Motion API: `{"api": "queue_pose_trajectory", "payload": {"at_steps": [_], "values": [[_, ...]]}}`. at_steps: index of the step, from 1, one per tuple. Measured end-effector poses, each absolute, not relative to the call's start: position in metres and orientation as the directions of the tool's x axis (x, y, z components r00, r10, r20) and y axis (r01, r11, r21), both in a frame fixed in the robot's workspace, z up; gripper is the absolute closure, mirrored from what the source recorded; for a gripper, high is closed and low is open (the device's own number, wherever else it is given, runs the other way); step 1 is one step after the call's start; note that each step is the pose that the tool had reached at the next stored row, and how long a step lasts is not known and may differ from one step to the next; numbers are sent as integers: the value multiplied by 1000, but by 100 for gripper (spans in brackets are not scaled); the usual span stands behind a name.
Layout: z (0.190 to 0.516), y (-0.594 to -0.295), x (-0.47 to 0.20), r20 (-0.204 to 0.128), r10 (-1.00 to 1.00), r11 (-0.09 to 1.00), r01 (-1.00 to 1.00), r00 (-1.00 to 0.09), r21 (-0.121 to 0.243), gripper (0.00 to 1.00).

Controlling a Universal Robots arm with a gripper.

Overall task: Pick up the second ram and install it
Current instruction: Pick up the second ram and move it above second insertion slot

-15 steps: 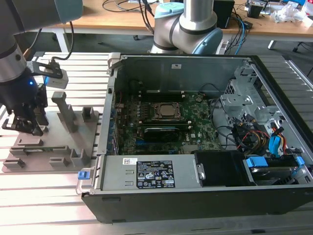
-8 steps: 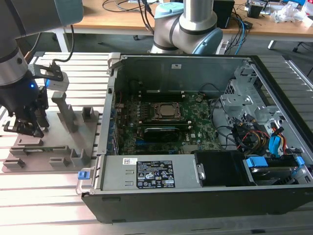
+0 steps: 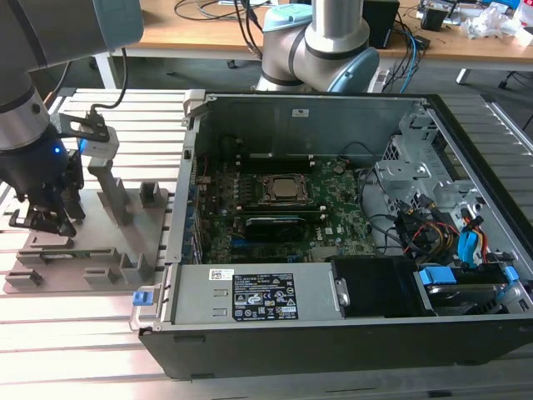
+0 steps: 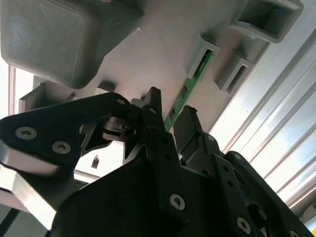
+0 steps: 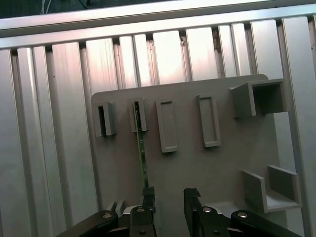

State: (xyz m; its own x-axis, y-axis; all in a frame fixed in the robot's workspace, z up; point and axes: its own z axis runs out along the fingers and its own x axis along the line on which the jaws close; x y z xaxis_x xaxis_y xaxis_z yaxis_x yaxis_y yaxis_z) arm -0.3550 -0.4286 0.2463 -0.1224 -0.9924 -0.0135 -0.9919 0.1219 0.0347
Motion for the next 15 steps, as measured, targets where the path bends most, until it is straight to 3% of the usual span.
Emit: {"api": "queue_pose_trajectory", "payload": {"at_steps": [15], "values": [[238, -429, -355, -13, -992, 122, -992, -122, 35, 62]]}}
